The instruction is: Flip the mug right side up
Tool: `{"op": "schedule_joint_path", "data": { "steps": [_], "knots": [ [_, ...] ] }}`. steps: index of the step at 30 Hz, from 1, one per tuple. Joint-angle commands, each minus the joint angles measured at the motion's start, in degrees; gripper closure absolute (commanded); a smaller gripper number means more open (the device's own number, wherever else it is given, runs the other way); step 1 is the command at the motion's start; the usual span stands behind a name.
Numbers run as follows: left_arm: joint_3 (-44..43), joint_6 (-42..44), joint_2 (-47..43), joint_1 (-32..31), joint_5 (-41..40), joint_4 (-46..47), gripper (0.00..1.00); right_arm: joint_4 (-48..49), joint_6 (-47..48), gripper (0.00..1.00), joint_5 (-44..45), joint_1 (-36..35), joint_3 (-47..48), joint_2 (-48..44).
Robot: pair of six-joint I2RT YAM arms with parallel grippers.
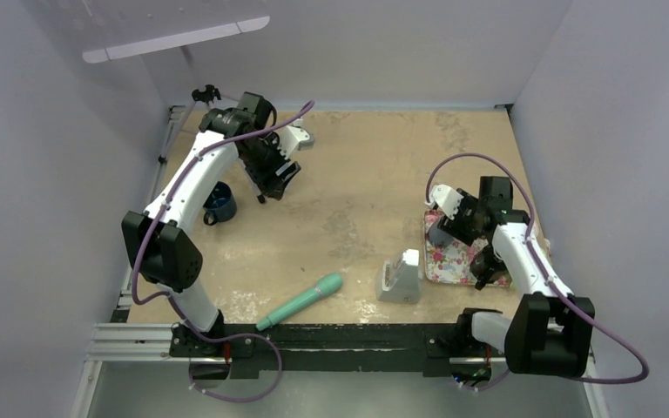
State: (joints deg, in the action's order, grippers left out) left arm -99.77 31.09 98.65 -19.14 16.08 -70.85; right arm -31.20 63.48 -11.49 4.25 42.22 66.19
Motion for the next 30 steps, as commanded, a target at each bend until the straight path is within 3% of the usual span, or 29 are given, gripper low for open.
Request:
{"op": "schedule_joint_path", "data": {
  "steps": [1, 4, 15, 30],
  "knots": [
    [-0.2, 0.5, -2.3, 0.6, 0.2, 1.1, 0.27, 1.7, -0.3, 0.41, -4.0, 0.3, 1.7, 1.9],
    [-0.1, 0.6, -2.5, 0.7, 0.1, 1.2, 0.27, 3.5, -0.8, 0.54, -4.0, 0.3, -0.4, 1.2],
    [0.0, 0.6, -2.2, 0.9, 0.6, 1.6, 0.27, 6.8, -1.6, 0.55, -5.2, 0.3, -4.4, -0.2],
    [0.5, 0.7, -2.6, 0.9, 0.3, 1.6, 0.27, 10.5, -2.8, 0.8, -5.6, 0.2, -7.8, 0.1]
  ]
}}
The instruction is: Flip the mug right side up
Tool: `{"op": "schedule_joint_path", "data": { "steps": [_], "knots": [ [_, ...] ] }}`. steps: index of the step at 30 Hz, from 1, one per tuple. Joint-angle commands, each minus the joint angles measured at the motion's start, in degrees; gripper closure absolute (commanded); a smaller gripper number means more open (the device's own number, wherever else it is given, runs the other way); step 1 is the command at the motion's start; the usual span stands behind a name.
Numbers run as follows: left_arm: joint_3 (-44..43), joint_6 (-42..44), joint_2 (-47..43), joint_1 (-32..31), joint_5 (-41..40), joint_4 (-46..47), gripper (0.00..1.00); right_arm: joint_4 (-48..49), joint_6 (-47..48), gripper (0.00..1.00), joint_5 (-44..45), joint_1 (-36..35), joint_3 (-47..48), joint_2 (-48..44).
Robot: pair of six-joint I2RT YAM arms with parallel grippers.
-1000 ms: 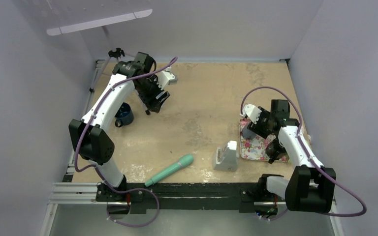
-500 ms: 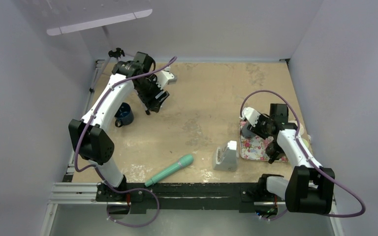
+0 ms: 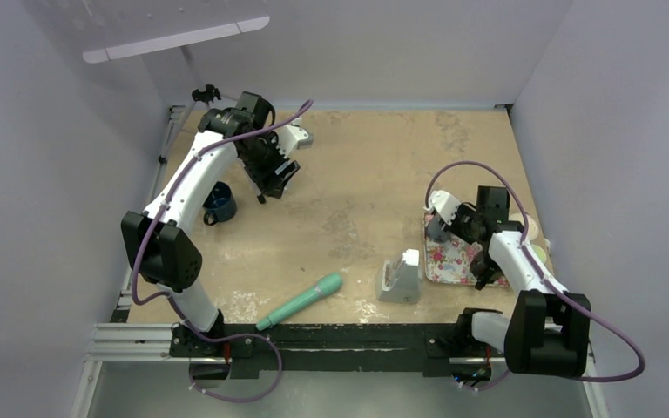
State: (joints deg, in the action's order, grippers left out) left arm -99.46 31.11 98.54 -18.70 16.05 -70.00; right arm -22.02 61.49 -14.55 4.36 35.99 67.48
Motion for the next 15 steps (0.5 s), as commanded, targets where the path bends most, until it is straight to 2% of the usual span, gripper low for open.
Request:
{"op": "schedule_joint_path", "data": {
  "steps": [1, 3, 5, 15],
  "knots": [
    [0.2, 0.7, -2.6, 0.4, 0.3, 0.8, 0.27, 1.2, -0.7, 0.83, -2.5, 0.1, -1.7, -1.7],
    [0.1, 0.7, -2.6, 0.4, 0.3, 0.7, 0.27, 0.7, -0.4, 0.88, -1.7, 0.1, -1.5, -3.0],
    [-0.1, 0.7, -2.5, 0.4, 0.6, 0.4, 0.27, 0.3, 0.1, 1.0, 0.0, 0.1, -1.3, -4.4],
    [-6.1, -0.5, -1.7, 0.4, 10.1, -4.4, 0.25, -1.2, -6.7, 1.0, 3.3, 0.1, 6.7, -12.6]
  ]
}}
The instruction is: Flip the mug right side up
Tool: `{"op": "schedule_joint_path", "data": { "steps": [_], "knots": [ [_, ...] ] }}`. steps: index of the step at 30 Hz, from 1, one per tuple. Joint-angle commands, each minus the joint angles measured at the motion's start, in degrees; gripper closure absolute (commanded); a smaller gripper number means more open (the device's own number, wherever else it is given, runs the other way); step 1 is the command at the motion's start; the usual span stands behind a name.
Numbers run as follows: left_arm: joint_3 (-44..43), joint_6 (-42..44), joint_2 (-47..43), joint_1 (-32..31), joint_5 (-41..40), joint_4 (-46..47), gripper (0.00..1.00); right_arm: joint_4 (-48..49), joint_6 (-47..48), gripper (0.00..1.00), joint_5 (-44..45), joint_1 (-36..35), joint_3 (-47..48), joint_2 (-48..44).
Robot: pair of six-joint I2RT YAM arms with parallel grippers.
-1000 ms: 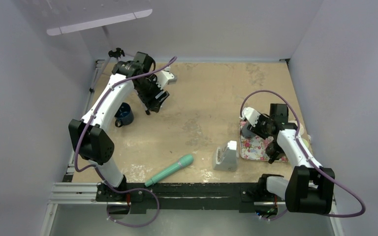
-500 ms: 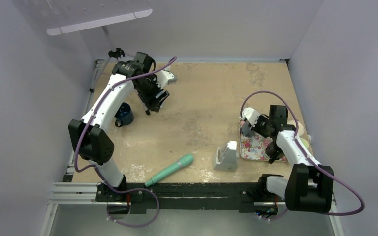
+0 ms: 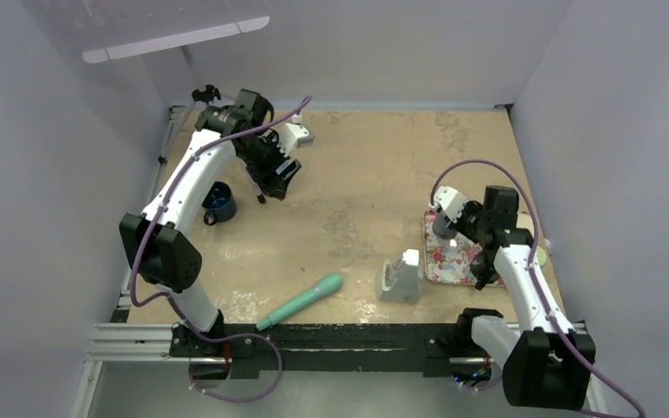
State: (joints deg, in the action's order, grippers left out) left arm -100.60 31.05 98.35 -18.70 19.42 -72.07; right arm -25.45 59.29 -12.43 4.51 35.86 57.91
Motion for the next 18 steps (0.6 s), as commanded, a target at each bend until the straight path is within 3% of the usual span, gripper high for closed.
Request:
{"op": "schedule_joint_path", "data": {
  "steps": [1, 7, 11, 14, 16, 18],
  "knots": [
    [-5.8, -0.9, -1.4, 0.4, 7.8, -2.7, 0.24, 2.4, -5.6, 1.0, 0.9, 0.0, 8.1, -3.3],
    [-9.5, -6.6, -1.0, 0.4, 16.8, -3.6, 0.23, 4.7, -13.0, 1.0, -0.2, -0.1, 15.4, -3.9],
    [-11.4, -14.5, -1.1, 1.0, 29.6, -2.3, 0.22, 7.0, -24.9, 1.0, -4.2, -0.1, 23.3, -2.6],
    [-10.5, -25.1, -2.1, 1.7, 40.1, 5.3, 0.1, 8.5, -38.7, 1.0, -7.1, -0.7, 29.8, -1.0],
    [-7.9, -37.2, -3.1, 1.7, 46.3, 13.7, 0.01, 11.1, -47.2, 1.0, -7.7, -3.0, 33.0, -0.8],
    [-3.6, -50.2, -4.3, 1.8, 51.1, 26.6, 0.0, 16.2, -56.1, 1.0, -7.2, -6.6, 33.1, -1.6]
  ]
}}
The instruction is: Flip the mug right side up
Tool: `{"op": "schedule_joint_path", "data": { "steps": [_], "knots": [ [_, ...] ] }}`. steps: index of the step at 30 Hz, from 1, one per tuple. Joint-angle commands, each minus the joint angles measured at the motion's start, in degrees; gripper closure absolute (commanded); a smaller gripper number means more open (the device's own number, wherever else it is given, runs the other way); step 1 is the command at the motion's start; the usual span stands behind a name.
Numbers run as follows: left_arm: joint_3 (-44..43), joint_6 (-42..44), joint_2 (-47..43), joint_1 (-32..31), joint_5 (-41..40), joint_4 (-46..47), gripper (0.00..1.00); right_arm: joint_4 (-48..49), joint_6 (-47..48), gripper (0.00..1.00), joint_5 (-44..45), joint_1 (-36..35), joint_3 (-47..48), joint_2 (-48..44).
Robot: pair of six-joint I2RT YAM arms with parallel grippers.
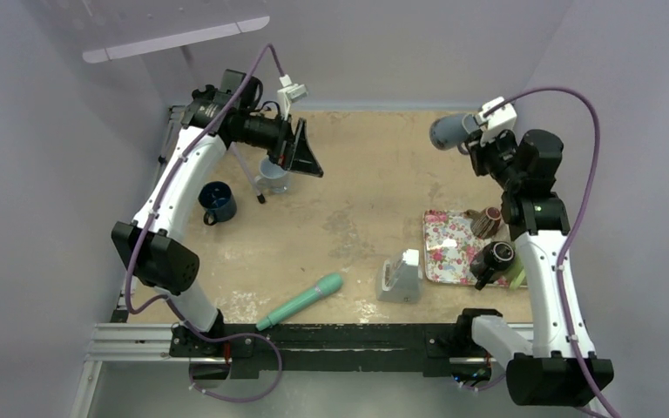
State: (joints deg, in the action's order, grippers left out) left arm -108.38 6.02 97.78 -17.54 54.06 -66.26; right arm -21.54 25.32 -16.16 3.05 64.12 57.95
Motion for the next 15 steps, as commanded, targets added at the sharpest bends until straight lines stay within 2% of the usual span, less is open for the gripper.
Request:
{"op": "schedule_joint_path", "data": {
  "steps": [1, 4, 8, 10, 12, 15],
  "knots": [
    [6.8, -32.2, -4.4, 0.5, 18.1, 29.3, 0.0, 15.4, -26.5, 1.0, -2.8, -8.0, 4.2, -2.2],
    [10.9, -46.7, -5.7, 0.4, 19.3, 48.0, 0.0, 24.7, -38.7, 1.0, -0.3, -16.3, 1.4, -2.3],
    [11.7, -59.3, -5.3, 0.2, 19.9, 63.1, 0.02, 34.6, -51.6, 1.0, 0.6, -22.7, -0.2, 1.1],
    [13.5, -64.5, -5.1, 0.1, 19.6, 72.0, 0.04, 37.5, -53.7, 1.0, 0.6, -26.1, 0.4, 3.4],
    [15.3, -68.2, -5.1, 0.1, 19.2, 76.6, 0.06, 38.1, -54.1, 1.0, 1.4, -28.8, 1.7, 5.6],
    [16.2, -69.0, -5.1, 0.1, 18.7, 77.8, 0.09, 38.9, -54.2, 1.0, 1.3, -31.3, 2.9, 8.4]
  ]
}}
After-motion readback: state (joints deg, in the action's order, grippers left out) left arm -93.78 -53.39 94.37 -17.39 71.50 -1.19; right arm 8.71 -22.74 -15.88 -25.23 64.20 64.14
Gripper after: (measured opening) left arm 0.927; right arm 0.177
